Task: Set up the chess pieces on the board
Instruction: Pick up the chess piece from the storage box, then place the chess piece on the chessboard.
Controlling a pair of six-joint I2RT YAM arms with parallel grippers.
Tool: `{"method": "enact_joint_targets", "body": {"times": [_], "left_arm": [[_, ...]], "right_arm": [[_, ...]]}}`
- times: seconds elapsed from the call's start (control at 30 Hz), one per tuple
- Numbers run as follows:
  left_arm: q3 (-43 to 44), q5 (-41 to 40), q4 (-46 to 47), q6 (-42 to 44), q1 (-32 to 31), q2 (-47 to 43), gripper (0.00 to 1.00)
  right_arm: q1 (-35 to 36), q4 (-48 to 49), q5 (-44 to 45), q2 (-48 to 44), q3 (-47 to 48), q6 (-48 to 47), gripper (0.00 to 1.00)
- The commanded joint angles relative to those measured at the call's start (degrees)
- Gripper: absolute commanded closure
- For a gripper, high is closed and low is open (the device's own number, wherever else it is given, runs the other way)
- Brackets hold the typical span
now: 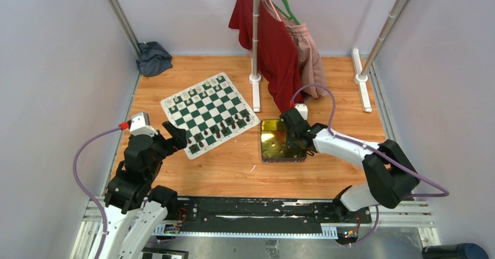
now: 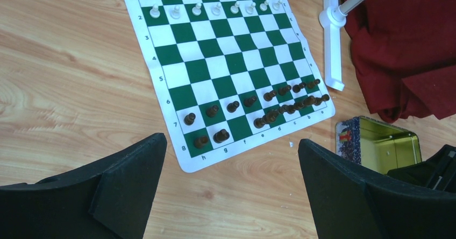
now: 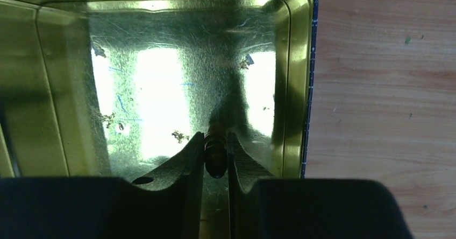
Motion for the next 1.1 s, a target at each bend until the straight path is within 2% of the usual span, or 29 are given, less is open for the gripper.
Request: {"method": "enact_joint_targets", "body": {"times": [0.0,0.33,0.5,1.07], "left_arm": [[-0.66,0.34,0.62,0.86,-0.48,-0.11,0.00],[-0.55,0.25,0.62,0.94,-0.48,-0.14,0.00],[-0.72,-0.45,0.60,0.76,-0.48,-0.98,0.00],[-0.93,-1.67,0.45,0.20,-0.48,-2.85,0.00]], "right_arm": [[-1.74,2.17,-3.44,-2.07,-0.03,1.74,1.00],[-2.95,4.51,-7.51,-3.27,1.00,1.06,1.00],[-1.24,3.47,-7.33,-3.75,4.17,-1.85,1.00],[11.08,-6.34,-2.83,8.14,28.34,-12.44,1.00]]}}
